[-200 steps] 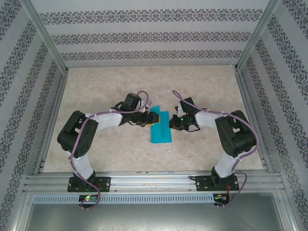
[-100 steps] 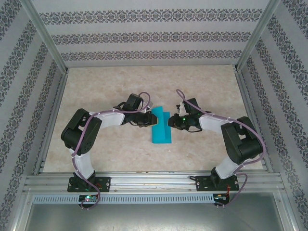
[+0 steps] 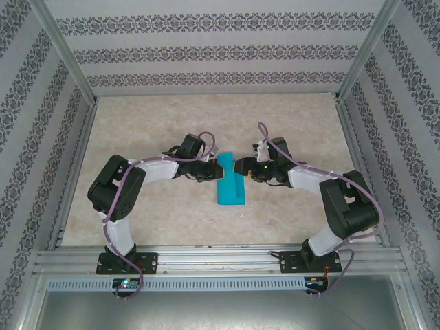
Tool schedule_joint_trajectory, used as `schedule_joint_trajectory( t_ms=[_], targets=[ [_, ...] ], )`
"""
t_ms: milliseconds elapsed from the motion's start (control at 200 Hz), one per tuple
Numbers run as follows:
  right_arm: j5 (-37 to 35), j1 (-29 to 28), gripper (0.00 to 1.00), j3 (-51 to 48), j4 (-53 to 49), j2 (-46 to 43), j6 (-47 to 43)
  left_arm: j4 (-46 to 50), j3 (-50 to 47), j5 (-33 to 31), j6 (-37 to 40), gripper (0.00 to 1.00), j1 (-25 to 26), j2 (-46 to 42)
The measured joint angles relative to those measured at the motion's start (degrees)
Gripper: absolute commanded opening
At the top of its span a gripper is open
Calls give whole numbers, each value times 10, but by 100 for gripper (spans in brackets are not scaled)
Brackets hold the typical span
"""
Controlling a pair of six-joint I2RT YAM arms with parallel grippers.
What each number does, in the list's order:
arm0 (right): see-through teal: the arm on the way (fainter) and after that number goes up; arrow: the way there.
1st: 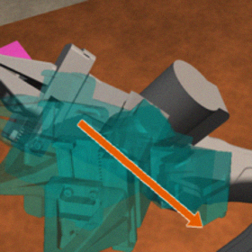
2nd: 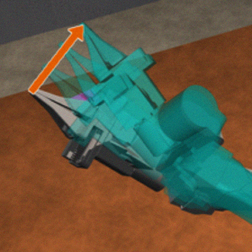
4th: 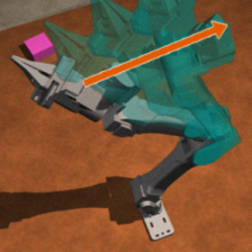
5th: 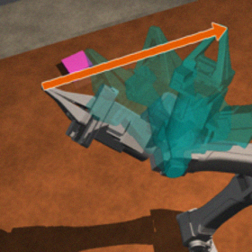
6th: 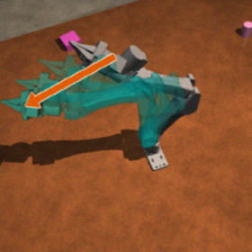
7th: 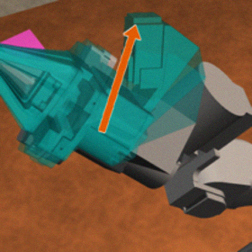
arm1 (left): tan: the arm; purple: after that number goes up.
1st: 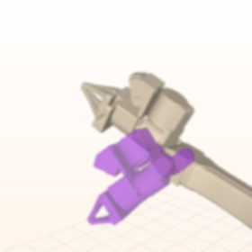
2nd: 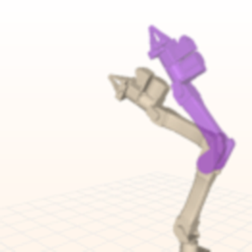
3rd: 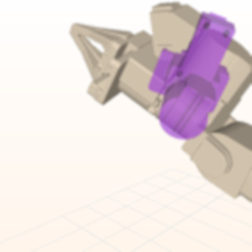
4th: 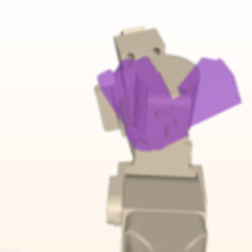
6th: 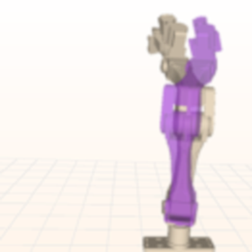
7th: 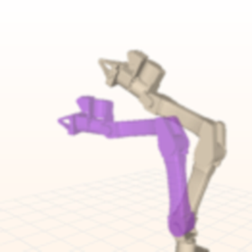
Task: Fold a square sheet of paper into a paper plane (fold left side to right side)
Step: First fold in half a square sheet of paper at the center of the table.
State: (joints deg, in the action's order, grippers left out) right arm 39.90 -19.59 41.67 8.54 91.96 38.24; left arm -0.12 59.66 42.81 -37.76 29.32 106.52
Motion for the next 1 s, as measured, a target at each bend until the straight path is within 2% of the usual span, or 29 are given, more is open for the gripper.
schedule_joint_trajectory(
  t_ms=[110,210,330,410,455,575,669,819,999],
  targets=[
    [7,-9,49,2,14,23,10,0,0,0,0,4,0,1],
    [13,-13,37,5,20,36,18,2,3,0,0,4,0,3],
    [17,-13,16,6,28,40,21,2,4,0,0,7,0,4],
    [17,-13,5,7,30,42,26,2,4,1,0,10,0,4],
    [17,-13,0,8,29,42,23,2,4,0,-1,16,0,4],
    [8,-13,0,9,24,42,20,3,2,-9,-2,37,0,-4],
    [-8,-13,0,12,10,42,17,16,-2,-31,2,44,0,-30],
    [-39,-13,0,19,-23,42,4,47,-2,-79,12,50,0,-73],
    [-68,-15,0,25,-57,42,-5,67,-1,-99,16,52,0,-58]
  ],
)
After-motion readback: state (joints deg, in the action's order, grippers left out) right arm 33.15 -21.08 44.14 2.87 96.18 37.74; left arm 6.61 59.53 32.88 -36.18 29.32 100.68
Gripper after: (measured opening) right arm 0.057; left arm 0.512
